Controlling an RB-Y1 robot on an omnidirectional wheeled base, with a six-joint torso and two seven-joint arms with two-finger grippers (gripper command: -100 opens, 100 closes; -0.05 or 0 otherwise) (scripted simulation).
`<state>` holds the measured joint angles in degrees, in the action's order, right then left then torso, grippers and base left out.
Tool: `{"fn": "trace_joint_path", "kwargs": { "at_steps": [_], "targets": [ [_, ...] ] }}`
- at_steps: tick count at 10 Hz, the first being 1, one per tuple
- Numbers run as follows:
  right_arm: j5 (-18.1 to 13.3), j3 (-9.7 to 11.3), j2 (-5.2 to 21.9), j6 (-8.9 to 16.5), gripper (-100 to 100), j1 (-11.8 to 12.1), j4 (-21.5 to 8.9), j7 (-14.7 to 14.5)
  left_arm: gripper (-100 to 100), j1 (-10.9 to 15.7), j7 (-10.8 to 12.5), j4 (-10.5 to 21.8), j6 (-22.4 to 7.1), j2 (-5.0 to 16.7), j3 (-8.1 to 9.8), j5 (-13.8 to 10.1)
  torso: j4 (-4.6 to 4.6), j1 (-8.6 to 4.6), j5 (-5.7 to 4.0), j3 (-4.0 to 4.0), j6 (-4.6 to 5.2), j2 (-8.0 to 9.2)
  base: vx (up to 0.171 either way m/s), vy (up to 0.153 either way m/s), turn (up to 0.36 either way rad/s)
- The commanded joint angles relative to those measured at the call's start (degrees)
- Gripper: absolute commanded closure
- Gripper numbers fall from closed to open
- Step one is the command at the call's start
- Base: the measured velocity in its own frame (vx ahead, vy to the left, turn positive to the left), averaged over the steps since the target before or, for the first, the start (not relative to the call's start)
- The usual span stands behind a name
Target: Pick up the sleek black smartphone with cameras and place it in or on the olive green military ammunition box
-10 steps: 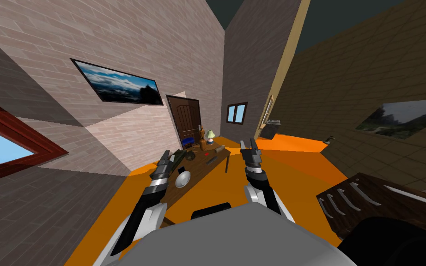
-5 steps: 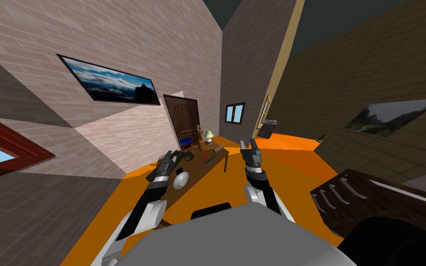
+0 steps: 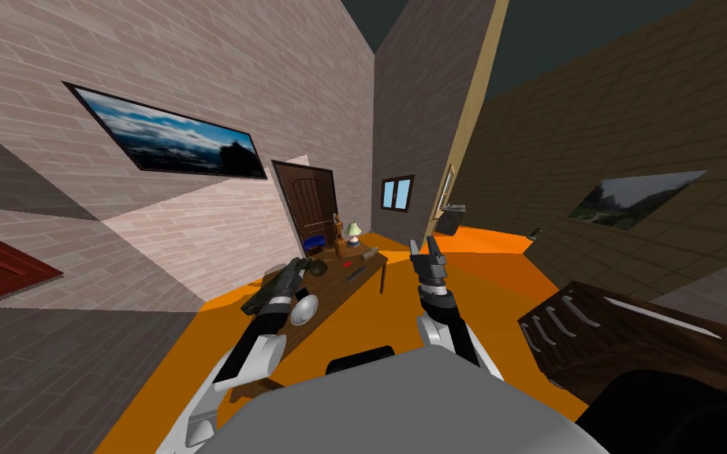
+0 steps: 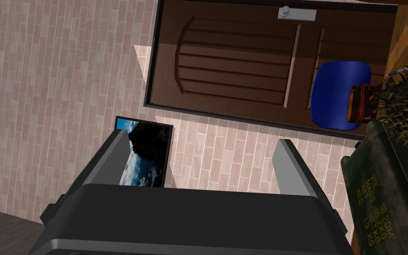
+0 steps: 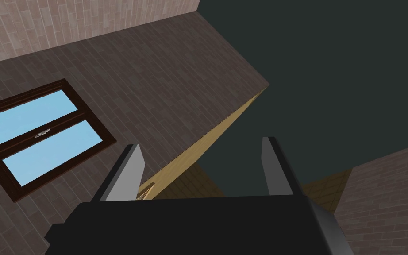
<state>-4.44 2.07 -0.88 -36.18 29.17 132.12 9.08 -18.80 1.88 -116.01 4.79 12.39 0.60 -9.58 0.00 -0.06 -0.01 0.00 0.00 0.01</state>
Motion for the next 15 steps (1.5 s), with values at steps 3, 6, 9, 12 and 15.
{"fn": "trace_joint_path", "kwargs": {
  "at_steps": [3, 6, 9, 12, 15],
  "targets": [
    [0.0, 0.0, 0.0, 0.0, 0, 0.0, 0.0, 0.0, -100, 2.4, 2.2, 2.8, -5.7, 1.6, 0.67, -2.7, 0.0, 0.01, 0.0, 0.0, 0.01, -0.01, -0.004, -0.014, -0.072],
    [0.0, 0.0, 0.0, 0.0, 0, 0.0, 0.0, 0.0, -100, 4.0, 3.5, 4.7, -9.8, 2.3, 1.01, -4.4, 0.0, 0.03, 0.0, 0.0, 0.0, 0.0, -0.003, -0.008, -0.043],
    [0.0, 0.0, 0.0, 0.0, 0, 0.0, 0.0, 0.0, -100, 7.1, 6.1, 8.6, -14.9, 3.9, 1.76, -7.9, 0.0, 0.03, 0.0, 0.0, -0.02, -0.01, -0.003, -0.01, -0.08],
    [0.0, 0.0, 0.0, 0.0, 0, 0.0, 0.0, 0.0, -100, 8.7, 7.4, 10.7, -20.1, 4.8, 2.18, -9.7, 0.0, 0.04, 0.0, 0.0, 0.0, -0.01, -0.003, -0.006, -0.075],
    [0.0, 0.0, 0.0, 0.0, 0, 0.0, 0.0, 0.0, -100, 10.3, 8.7, 12.8, -24.3, 5.7, 2.62, -11.4, 0.0, 0.06, 0.01, 0.0, -0.01, -0.01, -0.002, -0.001, -0.052]
  ]
}}
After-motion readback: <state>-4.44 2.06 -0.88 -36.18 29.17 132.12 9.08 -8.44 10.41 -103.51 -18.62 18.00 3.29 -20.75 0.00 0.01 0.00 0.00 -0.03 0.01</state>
